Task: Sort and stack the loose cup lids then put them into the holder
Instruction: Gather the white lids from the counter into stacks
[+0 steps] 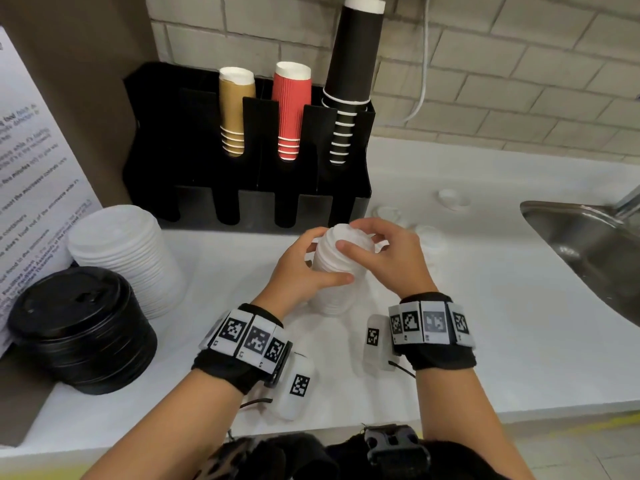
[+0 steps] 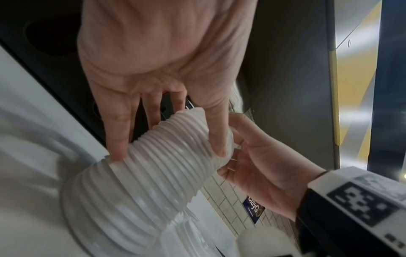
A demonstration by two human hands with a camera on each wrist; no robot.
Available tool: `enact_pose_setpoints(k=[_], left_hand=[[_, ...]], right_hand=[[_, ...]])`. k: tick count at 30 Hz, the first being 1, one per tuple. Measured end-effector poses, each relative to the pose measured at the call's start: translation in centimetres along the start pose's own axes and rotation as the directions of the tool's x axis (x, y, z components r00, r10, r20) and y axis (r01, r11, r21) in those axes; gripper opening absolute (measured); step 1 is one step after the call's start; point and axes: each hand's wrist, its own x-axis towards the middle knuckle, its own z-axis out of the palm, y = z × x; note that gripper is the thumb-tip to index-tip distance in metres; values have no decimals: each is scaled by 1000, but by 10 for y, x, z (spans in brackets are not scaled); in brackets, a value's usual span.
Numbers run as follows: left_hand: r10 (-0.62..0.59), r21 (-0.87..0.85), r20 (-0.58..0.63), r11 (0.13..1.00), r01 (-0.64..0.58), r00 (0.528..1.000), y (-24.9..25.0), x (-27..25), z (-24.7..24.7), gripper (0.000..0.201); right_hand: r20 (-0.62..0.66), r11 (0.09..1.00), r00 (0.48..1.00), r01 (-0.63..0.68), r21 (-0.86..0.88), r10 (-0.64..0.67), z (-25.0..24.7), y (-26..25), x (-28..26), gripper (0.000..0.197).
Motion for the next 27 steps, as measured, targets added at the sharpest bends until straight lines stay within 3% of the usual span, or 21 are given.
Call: enact_pose_setpoints(k=[4, 21, 27], left_hand=[[-14, -10, -7, 1000, 14, 1000, -1, 0, 0, 80], [-40, -27, -13, 999, 39, 999, 0, 2, 0, 75], [-52, -30, 5, 998, 52, 999, 2, 2, 1, 87]], right_hand=[[33, 998, 999, 27, -59, -26, 1, -1, 3, 41], [176, 977, 979, 128, -168, -98, -3, -6, 8, 43], [181, 984, 978, 123, -127, -99, -4, -5, 7, 43]])
